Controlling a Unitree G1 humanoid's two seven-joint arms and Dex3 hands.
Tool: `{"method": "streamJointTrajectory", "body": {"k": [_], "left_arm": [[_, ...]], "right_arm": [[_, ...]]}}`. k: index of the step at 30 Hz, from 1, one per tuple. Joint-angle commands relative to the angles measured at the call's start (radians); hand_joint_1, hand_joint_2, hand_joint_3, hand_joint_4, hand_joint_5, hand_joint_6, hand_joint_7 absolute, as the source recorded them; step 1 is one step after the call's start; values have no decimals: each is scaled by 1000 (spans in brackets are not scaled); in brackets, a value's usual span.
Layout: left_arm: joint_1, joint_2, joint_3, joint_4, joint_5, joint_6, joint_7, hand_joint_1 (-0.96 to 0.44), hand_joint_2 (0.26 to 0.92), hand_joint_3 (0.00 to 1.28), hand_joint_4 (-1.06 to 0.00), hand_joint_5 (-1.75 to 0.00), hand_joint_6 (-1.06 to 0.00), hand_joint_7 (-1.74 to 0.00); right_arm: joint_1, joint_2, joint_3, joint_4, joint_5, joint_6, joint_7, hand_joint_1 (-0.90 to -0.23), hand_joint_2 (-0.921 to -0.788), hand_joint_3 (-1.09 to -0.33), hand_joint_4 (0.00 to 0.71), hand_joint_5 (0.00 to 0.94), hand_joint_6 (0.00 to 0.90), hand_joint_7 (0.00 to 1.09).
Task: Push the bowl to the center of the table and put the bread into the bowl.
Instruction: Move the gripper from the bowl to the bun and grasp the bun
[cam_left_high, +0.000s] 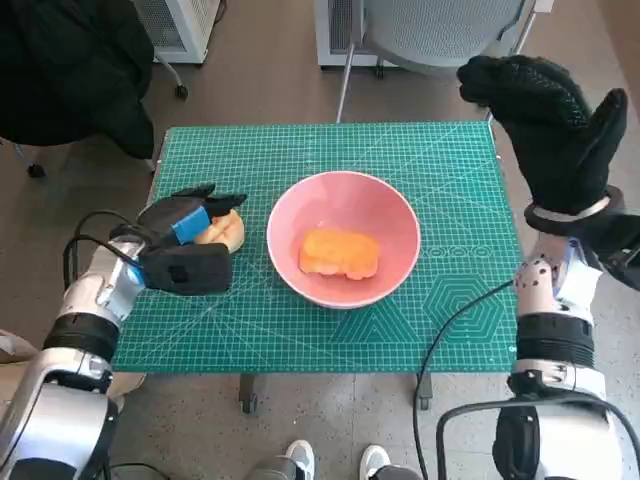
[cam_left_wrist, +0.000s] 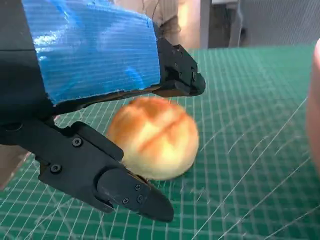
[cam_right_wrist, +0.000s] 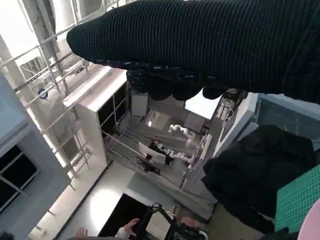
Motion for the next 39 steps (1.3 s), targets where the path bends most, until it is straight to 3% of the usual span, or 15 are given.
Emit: {"method": "streamJointTrajectory", "body": {"k": [1, 9, 12, 16, 21, 22, 23, 24, 25, 26, 28, 32, 39], "left_arm": [[-35, -10, -19, 31, 12, 11, 16, -447, 768, 1, -158, 0, -329, -8], [-49, -29, -40, 60, 10, 40, 6, -399, 765, 0, -161, -1, -357, -14], [-52, -38, -44, 63, 9, 55, 4, -276, 764, 1, -213, -15, -409, -29], [-58, -48, -58, 62, 18, 84, 7, -99, 811, 10, -413, -22, -532, -38], [-52, -52, -84, 50, 40, 116, 34, 17, 893, 59, -640, -61, -674, -66], [-50, -53, -90, 48, 45, 122, 43, -114, 903, 123, -717, -84, -610, -551], [-49, -53, -94, 47, 47, 126, 49, -197, 910, 177, -767, -98, -553, -878], [-48, -55, -99, 47, 53, 135, 58, -226, 912, 196, -785, -103, -533, -994], [-47, -58, -108, 50, 63, 149, 70, -181, 914, 196, -739, -335, -520, -1065], [-46, -60, -114, 52, 71, 159, 80, -115, 916, 202, -668, -682, -494, -1172], [-46, -63, -123, 55, 81, 171, 93, -46, 919, 199, -606, -1041, -474, -1269], [-44, -62, -136, 56, 90, 181, 109, -9, 920, 168, -600, -1223, -504, -1268], [-40, -62, -132, 63, 85, 194, 117, 1, 921, 143, -619, -1276, -534, -1219]], "right_arm": [[32, -6, 1, -12, -10, 8, -9, -715, -921, -820, 265, 2, 340, 15], [43, -8, 3, -33, -7, 12, -12, -715, -921, -818, 265, 2, 341, 15], [46, -7, 4, -38, -6, 13, -11, -715, -921, -817, 266, 2, 341, 15], [48, -7, 3, -44, -3, 15, -9, -715, -921, -816, 266, 1, 342, 14], [48, -7, 4, -47, -2, 17, -7, -717, -921, -815, 266, 1, 342, 14], [49, -7, 4, -48, -2, 17, -6, -717, -921, -815, 266, 1, 342, 14], [49, -7, 4, -48, -2, 18, -6, -717, -921, -815, 266, 1, 343, 14], [49, -7, 4, -49, -1, 19, -6, -717, -921, -815, 266, 1, 343, 14], [50, -7, 4, -50, -1, 20, -6, -717, -921, -815, 266, 1, 343, 14], [51, -6, 4, -51, -1, 20, -6, -719, -921, -814, 266, 1, 344, 15], [52, -6, 4, -54, -1, 22, -6, -722, -921, -813, 266, 1, 346, 16], [55, -5, 4, -58, 2, 24, -3, -724, -921, -811, 266, 1, 349, 16], [56, -2, 5, -60, 4, 27, 1, -722, -921, -811, 266, 1, 350, 16]]}}
